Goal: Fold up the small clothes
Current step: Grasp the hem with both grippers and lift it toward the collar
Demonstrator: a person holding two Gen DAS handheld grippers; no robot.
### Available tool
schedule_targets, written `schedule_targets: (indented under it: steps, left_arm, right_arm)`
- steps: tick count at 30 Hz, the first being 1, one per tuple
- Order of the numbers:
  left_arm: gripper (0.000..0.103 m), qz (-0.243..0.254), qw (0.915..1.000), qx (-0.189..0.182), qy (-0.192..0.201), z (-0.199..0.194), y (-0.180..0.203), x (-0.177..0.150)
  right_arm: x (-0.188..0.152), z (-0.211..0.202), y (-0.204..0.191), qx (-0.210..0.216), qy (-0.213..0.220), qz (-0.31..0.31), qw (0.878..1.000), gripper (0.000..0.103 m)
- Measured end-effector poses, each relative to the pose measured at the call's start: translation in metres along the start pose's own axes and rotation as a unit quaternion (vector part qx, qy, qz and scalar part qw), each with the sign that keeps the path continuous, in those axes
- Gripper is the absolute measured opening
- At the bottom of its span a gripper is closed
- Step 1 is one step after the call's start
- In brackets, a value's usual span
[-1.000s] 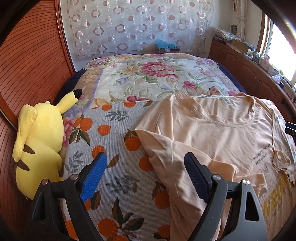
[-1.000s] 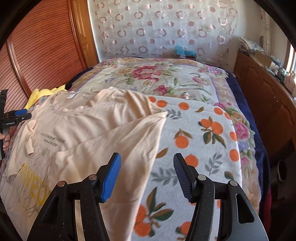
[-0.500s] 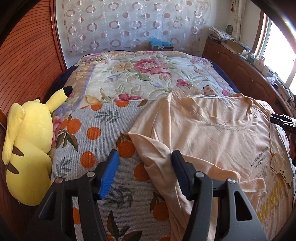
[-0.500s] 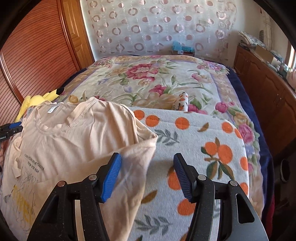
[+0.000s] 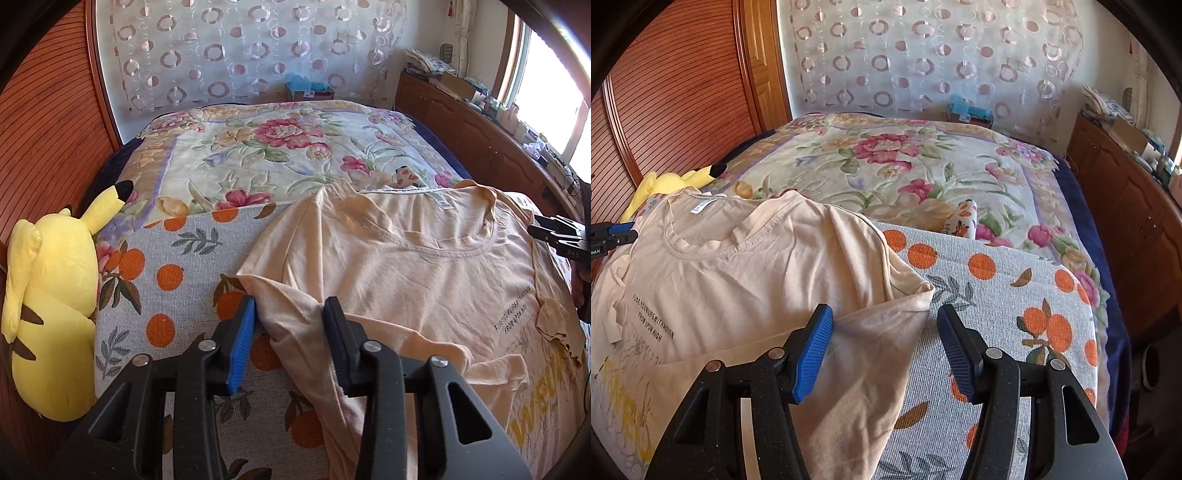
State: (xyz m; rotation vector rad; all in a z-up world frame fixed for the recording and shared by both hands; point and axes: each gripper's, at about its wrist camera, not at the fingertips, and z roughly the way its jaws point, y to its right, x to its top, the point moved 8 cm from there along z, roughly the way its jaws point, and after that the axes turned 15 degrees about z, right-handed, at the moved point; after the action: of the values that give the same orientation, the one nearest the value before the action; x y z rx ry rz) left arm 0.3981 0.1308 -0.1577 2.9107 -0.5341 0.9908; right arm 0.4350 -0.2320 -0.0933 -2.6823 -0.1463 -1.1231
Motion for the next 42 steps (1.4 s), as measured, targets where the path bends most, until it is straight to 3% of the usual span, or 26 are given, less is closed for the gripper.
schedule_targets:
  steps: [2,5,7,8,14,23,30,42]
  left_arm:
    - [0.031,-0.002,1.0,-0.004,0.001,0.0,0.001,0.001]
    - [0.02,-0.006,0.9999,-0.016,0.002,0.0,0.002,0.002]
    - [0.014,-0.009,0.9997,-0.023,0.002,-0.002,0.006,0.002]
    - [0.011,-0.01,0.9997,-0.023,0.004,-0.004,0.008,0.002]
    - [0.009,-0.005,0.9985,-0.034,0.042,-0.039,0.023,0.012]
    - [0.009,0.026,0.9931,-0.044,0.106,-0.116,0.067,0.01]
    - [0.009,0.036,0.9892,-0.04,0.137,-0.164,0.091,-0.027]
    - [0.008,0.006,0.9843,-0.023,0.175,-0.236,0.107,-0.111]
  right_arm:
    - [0.0,-0.001,0.0,0.003,-0.001,-0.001,1.0,0.054]
    - [-0.001,-0.003,-0.004,0.01,-0.003,-0.007,1.0,0.036]
    - [-0.002,-0.004,-0.009,0.022,-0.008,-0.012,1.0,0.012]
    - [-0.003,-0.005,-0.012,0.029,-0.011,-0.014,0.999,0.008]
    - [-0.005,-0.016,-0.018,0.046,0.001,-0.019,0.999,0.006]
    - [-0.021,-0.084,-0.021,0.068,0.062,-0.017,0.996,0.006]
    - [-0.066,-0.141,-0.019,0.068,0.098,-0.027,0.992,0.006]
    - [-0.159,-0.223,-0.015,0.072,0.134,-0.029,0.988,0.005]
